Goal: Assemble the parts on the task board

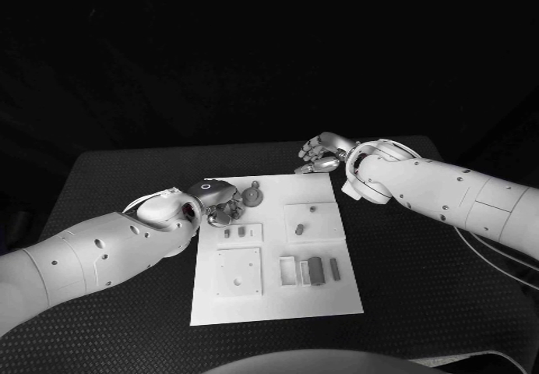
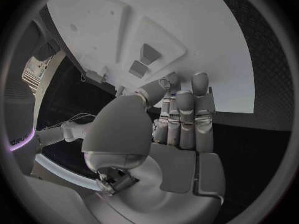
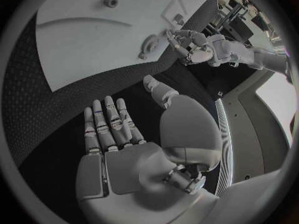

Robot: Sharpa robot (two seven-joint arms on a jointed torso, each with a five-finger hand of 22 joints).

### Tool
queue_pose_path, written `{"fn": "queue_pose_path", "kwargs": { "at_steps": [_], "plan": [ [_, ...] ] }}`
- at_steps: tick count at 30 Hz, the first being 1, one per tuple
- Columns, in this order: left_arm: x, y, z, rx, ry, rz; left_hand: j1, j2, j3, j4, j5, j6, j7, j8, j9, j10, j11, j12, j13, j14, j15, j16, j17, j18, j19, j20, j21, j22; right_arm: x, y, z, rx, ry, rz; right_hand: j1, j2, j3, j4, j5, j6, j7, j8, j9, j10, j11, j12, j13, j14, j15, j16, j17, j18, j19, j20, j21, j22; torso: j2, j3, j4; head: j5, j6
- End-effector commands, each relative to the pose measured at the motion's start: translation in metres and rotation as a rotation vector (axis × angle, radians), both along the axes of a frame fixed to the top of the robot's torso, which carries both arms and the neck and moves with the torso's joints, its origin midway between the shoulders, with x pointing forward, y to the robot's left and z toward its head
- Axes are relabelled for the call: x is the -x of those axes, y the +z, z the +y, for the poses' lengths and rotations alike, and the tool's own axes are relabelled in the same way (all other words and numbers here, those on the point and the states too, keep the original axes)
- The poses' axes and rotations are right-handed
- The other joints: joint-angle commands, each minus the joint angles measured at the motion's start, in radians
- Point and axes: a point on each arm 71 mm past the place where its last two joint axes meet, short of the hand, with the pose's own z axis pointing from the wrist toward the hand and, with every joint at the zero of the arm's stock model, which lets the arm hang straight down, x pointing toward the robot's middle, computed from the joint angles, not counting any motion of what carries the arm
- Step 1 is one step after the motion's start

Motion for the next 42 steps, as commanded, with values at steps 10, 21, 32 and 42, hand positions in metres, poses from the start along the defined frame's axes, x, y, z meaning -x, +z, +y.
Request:
{"fn": "queue_pose_path", "kwargs": {
  "at_steps": [10, 21, 32, 42],
  "plan": [
    [0.003, -0.003, -0.004, 0.021, -0.013, 0.019, -0.01, -0.02, -0.013, 0.003, 0.003, -0.064, 0.029, -0.034, -0.009, -0.017, 0.025, -0.022, 0.01, -0.011, 0.012, -0.003, 0.002, 0.037, -0.016, 0.003, -0.013, 0.02, 0.0, 0.0, 0.0, -0.003, 0.006, -0.004, -0.005, 0.01, -0.004, 0.002, -0.001, -0.007, 0.043, 0.006, 0.001, 0.003, 0.006, -0.006, -0.001, -0.001, 0.01, 0.005, 0.001, -0.01, 0.003, 0.0, -0.006, 0.021, 0.0, 0.0006, 0.0002, -0.001, 0.0],
    [0.002, -0.004, -0.001, 0.009, 0.004, 0.027, -0.007, -0.029, -0.015, 0.002, 0.003, -0.118, 0.053, -0.057, -0.016, -0.06, 0.042, -0.048, 0.012, -0.024, 0.029, -0.007, 0.002, 0.044, -0.025, 0.016, -0.023, 0.019, 0.0, 0.0, -0.001, -0.003, 0.004, -0.004, -0.005, 0.01, -0.004, 0.002, -0.001, -0.007, 0.044, 0.006, 0.001, 0.003, 0.007, -0.006, -0.001, -0.001, 0.01, 0.005, 0.001, -0.01, 0.002, 0.0, -0.006, 0.021, 0.0, 0.0003, -0.0001, -0.001, 0.001],
    [0.001, -0.004, 0.0, 0.011, 0.008, 0.021, 0.01, -0.04, -0.013, 0.0, 0.003, -0.128, 0.055, -0.058, -0.015, -0.076, 0.047, -0.05, 0.016, -0.026, 0.034, -0.006, 0.003, 0.051, -0.025, 0.022, -0.025, 0.02, 0.0, 0.0, -0.001, -0.002, 0.005, -0.003, -0.004, 0.01, -0.004, 0.002, -0.001, -0.007, 0.044, 0.006, 0.001, 0.003, 0.008, -0.006, -0.001, -0.001, 0.01, 0.005, 0.001, -0.01, 0.002, 0.0, -0.006, 0.021, 0.0, -0.0006, -0.0001, -0.001, 0.001],
    [0.0, -0.004, 0.005, 0.006, 0.022, 0.02, 0.022, -0.051, -0.01, -0.001, 0.004, -0.131, 0.054, -0.056, -0.014, -0.089, 0.051, -0.051, 0.019, -0.024, 0.037, -0.003, 0.004, 0.055, -0.022, 0.025, -0.025, 0.021, 0.0, 0.0, -0.002, -0.003, 0.004, -0.003, -0.004, 0.01, -0.004, 0.002, -0.001, -0.007, 0.044, 0.006, 0.001, 0.003, 0.008, -0.006, -0.001, -0.001, 0.01, 0.006, 0.001, -0.01, 0.002, 0.0, -0.007, 0.021, 0.0, -0.0003, -0.0001, -0.002, 0.0]
  ]
}}
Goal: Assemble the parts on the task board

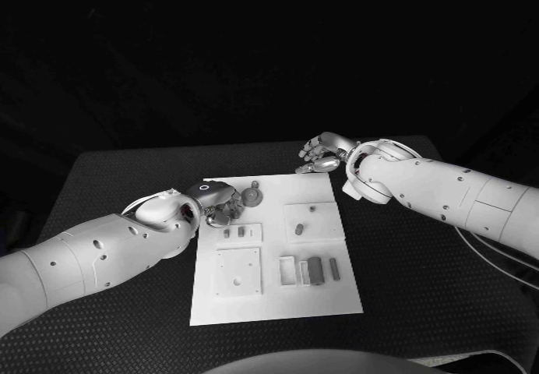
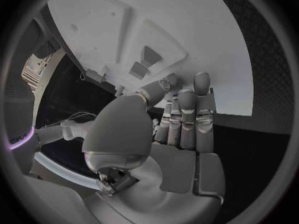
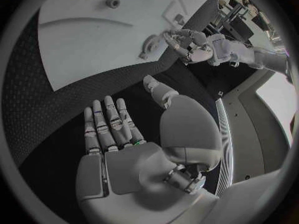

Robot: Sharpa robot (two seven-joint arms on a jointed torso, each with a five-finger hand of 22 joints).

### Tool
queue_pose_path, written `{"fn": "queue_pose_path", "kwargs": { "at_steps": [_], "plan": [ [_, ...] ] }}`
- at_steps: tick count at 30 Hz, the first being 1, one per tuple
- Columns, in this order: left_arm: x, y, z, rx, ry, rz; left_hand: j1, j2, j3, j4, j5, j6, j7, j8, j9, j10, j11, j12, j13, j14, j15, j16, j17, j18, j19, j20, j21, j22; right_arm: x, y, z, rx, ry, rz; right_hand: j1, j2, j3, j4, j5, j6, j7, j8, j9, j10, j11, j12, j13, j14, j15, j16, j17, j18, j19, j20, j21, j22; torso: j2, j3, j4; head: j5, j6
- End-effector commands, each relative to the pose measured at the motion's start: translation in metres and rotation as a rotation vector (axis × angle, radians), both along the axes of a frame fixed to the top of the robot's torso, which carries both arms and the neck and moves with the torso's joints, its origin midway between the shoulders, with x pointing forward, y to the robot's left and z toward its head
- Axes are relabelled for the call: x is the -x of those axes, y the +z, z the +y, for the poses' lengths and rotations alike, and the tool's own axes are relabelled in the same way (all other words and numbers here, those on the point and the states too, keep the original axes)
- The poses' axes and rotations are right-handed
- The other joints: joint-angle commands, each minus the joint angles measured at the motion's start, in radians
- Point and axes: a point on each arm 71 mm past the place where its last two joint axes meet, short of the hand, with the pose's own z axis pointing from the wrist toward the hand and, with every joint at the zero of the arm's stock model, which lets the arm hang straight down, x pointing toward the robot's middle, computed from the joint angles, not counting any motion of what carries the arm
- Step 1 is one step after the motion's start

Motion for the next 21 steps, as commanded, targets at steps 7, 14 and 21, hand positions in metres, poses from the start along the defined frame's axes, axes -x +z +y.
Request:
{"fn": "queue_pose_path", "kwargs": {
  "at_steps": [7, 14, 21],
  "plan": [
    [0.0004, -0.002, 0.0029, -0.004, 0.005, 0.008, 0.01, -0.015, -0.002, -0.004, 0.004, -0.007, -0.003, -0.002, 0.002, -0.029, 0.008, -0.005, 0.004, -0.002, 0.013, 0.002, 0.002, 0.072, 0.004, 0.012, -0.007, 0.021, 0.0004, 0.0003, 0.0005, -0.003, 0.008, -0.004, 0.0, 0.006, -0.004, 0.002, -0.001, -0.007, 0.044, 0.007, 0.001, 0.0, 0.004, -0.006, -0.002, 0.002, 0.007, 0.006, 0.001, -0.01, 0.002, 0.0, -0.007, 0.021, 0.0, 0.0, 0.001, -0.002, -0.001],
    [0.0001, -0.0018, 0.0068, -0.001, 0.011, 0.006, 0.018, -0.022, -0.001, -0.005, 0.004, -0.01, -0.007, -0.002, 0.002, -0.039, 0.01, -0.004, 0.006, -0.001, 0.015, 0.004, 0.003, 0.076, 0.006, 0.014, -0.007, 0.021, 0.0004, 0.0004, 0.0, -0.003, 0.007, -0.004, 0.0, 0.006, -0.004, 0.002, -0.001, -0.008, 0.045, 0.007, 0.001, 0.0, 0.004, -0.007, -0.002, 0.002, 0.007, 0.006, 0.001, -0.01, 0.002, 0.0, -0.007, 0.021, 0.0, 0.0002, 0.0006, -0.001, -0.002],
    [-0.0012, -0.0014, 0.0109, 0.001, 0.022, -0.003, 0.021, -0.024, -0.001, -0.005, 0.004, -0.011, -0.006, -0.001, 0.003, -0.045, 0.012, -0.004, 0.007, 0.0, 0.017, 0.005, 0.003, 0.077, 0.006, 0.016, -0.007, 0.021, 0.0005, 0.0004, 0.0003, -0.003, 0.008, -0.004, 0.0, 0.006, -0.004, 0.002, -0.001, -0.008, 0.045, 0.007, 0.0, 0.0, 0.004, -0.007, -0.002, 0.002, 0.007, 0.006, 0.001, -0.01, 0.002, 0.0, -0.007, 0.021, 0.0, 0.0004, 0.0006, -0.001, 0.0]
  ]
}}
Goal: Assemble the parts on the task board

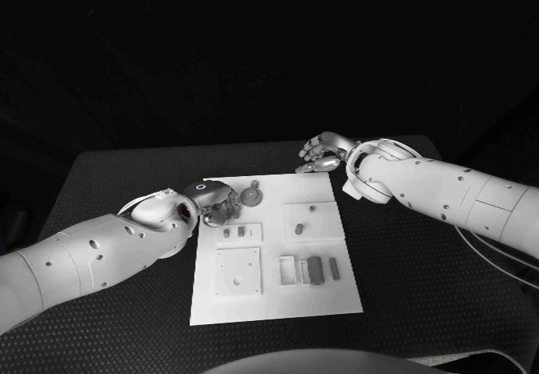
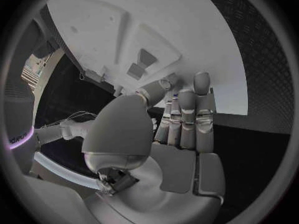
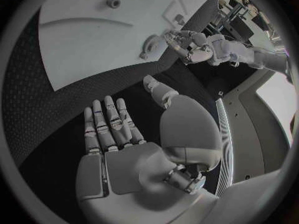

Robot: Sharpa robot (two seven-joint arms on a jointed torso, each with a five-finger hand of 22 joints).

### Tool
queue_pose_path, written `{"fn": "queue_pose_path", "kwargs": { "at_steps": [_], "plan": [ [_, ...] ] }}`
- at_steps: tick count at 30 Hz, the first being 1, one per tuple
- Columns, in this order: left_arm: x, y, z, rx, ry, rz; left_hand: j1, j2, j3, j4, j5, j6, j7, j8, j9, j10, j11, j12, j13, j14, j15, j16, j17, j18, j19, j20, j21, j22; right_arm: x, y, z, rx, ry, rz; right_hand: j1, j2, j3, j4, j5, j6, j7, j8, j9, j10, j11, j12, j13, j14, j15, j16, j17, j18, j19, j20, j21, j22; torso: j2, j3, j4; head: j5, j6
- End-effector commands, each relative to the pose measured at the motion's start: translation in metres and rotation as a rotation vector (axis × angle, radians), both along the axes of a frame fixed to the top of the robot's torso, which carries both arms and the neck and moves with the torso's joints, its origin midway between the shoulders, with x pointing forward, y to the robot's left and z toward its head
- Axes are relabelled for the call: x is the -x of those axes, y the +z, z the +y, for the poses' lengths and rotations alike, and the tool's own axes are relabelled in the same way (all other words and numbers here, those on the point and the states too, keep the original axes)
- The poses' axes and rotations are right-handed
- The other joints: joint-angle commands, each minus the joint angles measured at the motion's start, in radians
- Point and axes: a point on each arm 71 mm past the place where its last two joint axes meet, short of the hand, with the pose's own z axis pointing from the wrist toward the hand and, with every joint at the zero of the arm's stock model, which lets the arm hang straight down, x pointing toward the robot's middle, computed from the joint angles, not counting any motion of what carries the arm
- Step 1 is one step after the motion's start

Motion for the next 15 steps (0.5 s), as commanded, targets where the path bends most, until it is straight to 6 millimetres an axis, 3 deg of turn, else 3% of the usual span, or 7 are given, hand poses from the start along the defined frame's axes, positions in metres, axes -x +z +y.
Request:
{"fn": "queue_pose_path", "kwargs": {
  "at_steps": [1, 9, 13, 15],
  "plan": [
    [-0.001, -0.002, 0.006, 0.0, 0.014, -0.003, 0.003, -0.005, -0.001, -0.005, 0.004, -0.006, -0.001, -0.001, 0.002, -0.029, 0.021, -0.003, 0.001, 0.001, 0.009, 0.005, 0.001, 0.077, -0.001, 0.009, -0.007, 0.021, 0.0, 0.0, 0.001, -0.003, 0.008, -0.005, 0.0, 0.006, -0.004, 0.002, -0.001, -0.008, 0.045, 0.007, 0.0, 0.0, 0.004, -0.007, -0.002, 0.002, 0.007, 0.006, 0.001, -0.01, 0.002, 0.0, -0.007, 0.022, 0.0, 0.0002, -0.0003, 0.001, 0.002],
    [-0.009, 0.008, 0.033, 0.106, 0.109, -0.005, -0.036, -0.016, -0.018, 0.006, 0.004, -0.003, 0.008, 0.004, 0.004, -0.028, 0.023, 0.001, 0.009, -0.013, 0.012, -0.006, -0.004, 0.075, -0.015, 0.016, -0.015, 0.019, 0.0, 0.0, -0.003, -0.002, 0.001, -0.007, 0.002, 0.008, -0.004, 0.001, -0.001, -0.008, 0.045, 0.007, 0.0, 0.0, 0.004, -0.007, -0.002, 0.006, 0.008, 0.008, 0.002, -0.009, 0.004, 0.0, -0.007, 0.022, -0.001, 0.0018, -0.001, -0.003, 0.009],
    [-0.015, 0.02, 0.045, 0.232, 0.189, 0.04, -0.077, -0.023, -0.031, 0.015, 0.003, -0.005, 0.01, 0.006, 0.006, -0.03, 0.028, 0.003, 0.015, -0.07, 0.018, -0.058, -0.027, 0.062, -0.076, 0.028, -0.058, 0.003, 0.0, 0.001, -0.005, -0.004, 0.0, -0.014, 0.01, 0.018, -0.006, -0.014, -0.001, -0.004, 0.049, 0.011, 0.0, 0.007, 0.007, -0.003, 0.0, 0.017, 0.009, 0.016, 0.004, 0.0, 0.024, -0.004, -0.002, 0.02, -0.002, 0.0012, -0.0006, -0.007, 0.016],
    [-0.019, 0.026, 0.057, 0.381, 0.286, 0.123, -0.101, -0.023, -0.041, 0.017, 0.003, -0.007, 0.01, 0.009, 0.008, -0.026, 0.031, 0.006, 0.023, -0.119, 0.023, -0.114, -0.053, 0.046, -0.131, 0.04, -0.103, -0.019, 0.0, 0.001, -0.007, -0.004, 0.003, -0.017, 0.013, 0.025, -0.01, -0.029, -0.001, 0.0, 0.05, 0.013, 0.0, 0.014, 0.008, -0.001, 0.0, 0.027, 0.008, 0.022, 0.005, 0.009, 0.045, -0.007, -0.001, 0.016, -0.001, 0.0012, -0.0003, -0.009, 0.024]
  ]
}}
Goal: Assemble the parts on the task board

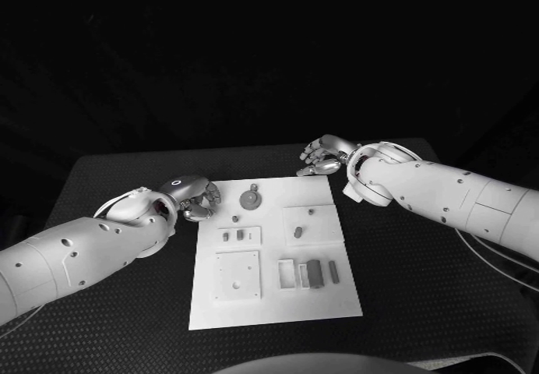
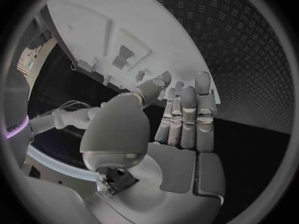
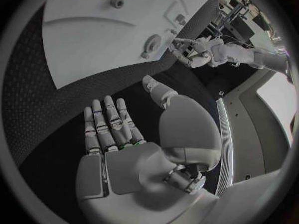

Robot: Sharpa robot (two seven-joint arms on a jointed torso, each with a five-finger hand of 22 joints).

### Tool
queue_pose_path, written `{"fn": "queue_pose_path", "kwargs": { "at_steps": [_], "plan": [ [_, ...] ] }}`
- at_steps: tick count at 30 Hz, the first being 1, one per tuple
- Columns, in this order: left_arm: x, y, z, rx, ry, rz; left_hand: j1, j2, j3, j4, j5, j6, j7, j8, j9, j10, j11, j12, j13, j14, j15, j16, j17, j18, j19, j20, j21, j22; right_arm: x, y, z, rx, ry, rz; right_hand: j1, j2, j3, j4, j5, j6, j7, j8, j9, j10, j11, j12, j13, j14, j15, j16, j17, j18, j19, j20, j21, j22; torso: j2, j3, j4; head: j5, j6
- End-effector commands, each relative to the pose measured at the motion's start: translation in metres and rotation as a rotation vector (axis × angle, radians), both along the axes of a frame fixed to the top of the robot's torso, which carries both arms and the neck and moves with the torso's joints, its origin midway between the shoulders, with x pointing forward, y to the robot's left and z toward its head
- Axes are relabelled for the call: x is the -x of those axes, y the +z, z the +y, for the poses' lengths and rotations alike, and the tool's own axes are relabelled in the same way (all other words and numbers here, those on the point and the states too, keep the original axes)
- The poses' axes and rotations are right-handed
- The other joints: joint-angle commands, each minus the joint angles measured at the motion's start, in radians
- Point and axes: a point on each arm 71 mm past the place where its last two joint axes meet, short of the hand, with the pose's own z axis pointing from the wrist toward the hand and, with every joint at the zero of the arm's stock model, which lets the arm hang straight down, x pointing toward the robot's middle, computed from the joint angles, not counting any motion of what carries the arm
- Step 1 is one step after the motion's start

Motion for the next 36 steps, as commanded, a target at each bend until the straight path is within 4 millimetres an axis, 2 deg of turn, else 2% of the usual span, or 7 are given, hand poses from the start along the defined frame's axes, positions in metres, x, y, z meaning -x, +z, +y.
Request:
{"fn": "queue_pose_path", "kwargs": {
  "at_steps": [1, 8, 11, 18, 23, 29, 36],
  "plan": [
    [-0.006, 0.01, 0.015, 0.332, 0.167, 0.14, -0.024, 0.001, -0.01, 0.002, 0.004, -0.001, 0.007, 0.005, 0.003, 0.015, 0.001, 0.007, 0.007, -0.051, 0.005, -0.055, -0.025, 0.03, -0.056, 0.011, -0.046, -0.022, 0.001, 0.001, -0.001, -0.007, 0.013, -0.017, 0.001, 0.014, -0.003, -0.018, -0.001, 0.001, 0.05, 0.005, 0.0, 0.011, 0.003, -0.001, 0.0, 0.01, 0.001, 0.007, 0.001, 0.012, 0.019, -0.002, 0.002, 0.015, 0.0, 0.0003, 0.0005, -0.003, 0.013],
    [-0.002, 0.021, 0.03, 0.619, 0.225, 0.274, -0.066, 0.017, -0.017, 0.001, 0.003, -0.029, 0.016, 0.001, 0.007, -0.042, 0.034, -0.007, 0.009, -0.154, 0.05, -0.24, -0.106, -0.013, -0.184, 0.047, -0.176, -0.12, 0.004, 0.002, -0.005, 0.039, 0.09, -0.031, 0.018, 0.028, -0.002, -0.062, -0.001, 0.019, 0.05, 0.015, -0.001, 0.044, 0.002, 0.013, 0.005, 0.065, -0.001, 0.035, 0.008, 0.035, 0.073, -0.008, 0.006, 0.006, -0.001, -0.0006, 0.002, 0.0, 0.021],
    [-0.001, 0.026, 0.033, 0.695, 0.227, 0.325, -0.082, 0.02, -0.011, -0.007, 0.006, -0.062, 0.03, -0.011, 0.003, -0.12, 0.063, -0.006, -0.014, -0.236, 0.106, -0.364, -0.156, -0.034, -0.317, 0.092, -0.178, -0.193, 0.007, -0.002, -0.009, 0.094, 0.119, -0.023, 0.022, 0.046, -0.004, -0.091, -0.001, 0.031, 0.047, 0.021, -0.002, 0.072, -0.001, 0.024, 0.009, 0.103, -0.016, 0.052, 0.012, 0.049, 0.112, -0.009, 0.006, -0.003, -0.002, -0.0021, 0.0018, -0.005, 0.027],
    [0.006, 0.029, 0.034, 0.787, 0.221, 0.39, -0.102, 0.031, -0.032, -0.012, 0.005, -0.088, 0.031, -0.009, 0.007, -0.215, 0.085, -0.004, -0.067, -0.352, 0.189, -0.552, -0.218, -0.022, -0.475, 0.174, -0.179, -0.332, 0.024, -0.007, -0.016, 0.275, 0.182, -0.048, 0.014, 0.061, -0.007, -0.14, -0.002, 0.082, 0.037, 0.041, -0.004, 0.164, -0.025, 0.063, 0.029, 0.191, -0.055, 0.088, 0.027, 0.085, 0.206, -0.012, 0.003, -0.029, -0.002, -0.0022, 0.005, -0.003, 0.033],
    [0.009, 0.029, 0.036, 0.799, 0.221, 0.401, -0.098, 0.036, -0.043, -0.01, 0.005, -0.093, 0.035, -0.006, 0.009, -0.221, 0.089, -0.002, -0.088, -0.355, 0.2, -0.589, -0.225, -0.005, -0.475, 0.186, -0.177, -0.374, 0.035, -0.009, -0.012, 0.385, 0.229, -0.079, 0.006, 0.058, -0.004, -0.149, -0.002, 0.11, 0.023, 0.051, -0.006, 0.229, -0.054, 0.09, 0.048, 0.273, -0.094, 0.127, 0.051, 0.114, 0.286, -0.017, 0.012, -0.043, 0.0, 0.0, 0.0072, 0.0, 0.037],
    [0.01, 0.029, 0.042, 0.801, 0.225, 0.406, -0.113, 0.036, -0.06, -0.005, 0.004, -0.096, 0.039, -0.004, 0.01, -0.218, 0.099, -0.001, -0.098, -0.347, 0.201, -0.599, -0.223, 0.001, -0.471, 0.19, -0.176, -0.392, 0.05, -0.019, -0.006, 0.5, 0.296, -0.089, 0.008, 0.054, -0.002, -0.154, -0.001, 0.111, 0.006, 0.046, -0.014, 0.253, -0.062, 0.088, 0.058, 0.336, -0.121, 0.147, 0.074, 0.14, 0.362, -0.018, 0.011, -0.06, 0.001, 0.0004, 0.0032, 0.002, 0.035],
    [0.011, 0.029, 0.041, 0.803, 0.22, 0.41, -0.118, 0.04, -0.068, -0.004, 0.004, -0.095, 0.039, -0.002, 0.011, -0.216, 0.101, 0.0, -0.103, -0.342, 0.201, -0.602, -0.221, 0.003, -0.467, 0.19, -0.175, -0.401, 0.061, -0.023, 0.004, 0.559, 0.343, -0.113, 0.005, 0.053, -0.002, -0.152, -0.002, 0.129, 0.003, 0.048, -0.019, 0.273, -0.068, 0.08, 0.065, 0.518, -0.201, 0.231, 0.132, 0.2, 0.549, -0.036, 0.07, -0.055, 0.0, 0.0003, 0.0051, -0.002, 0.035]
  ]
}}
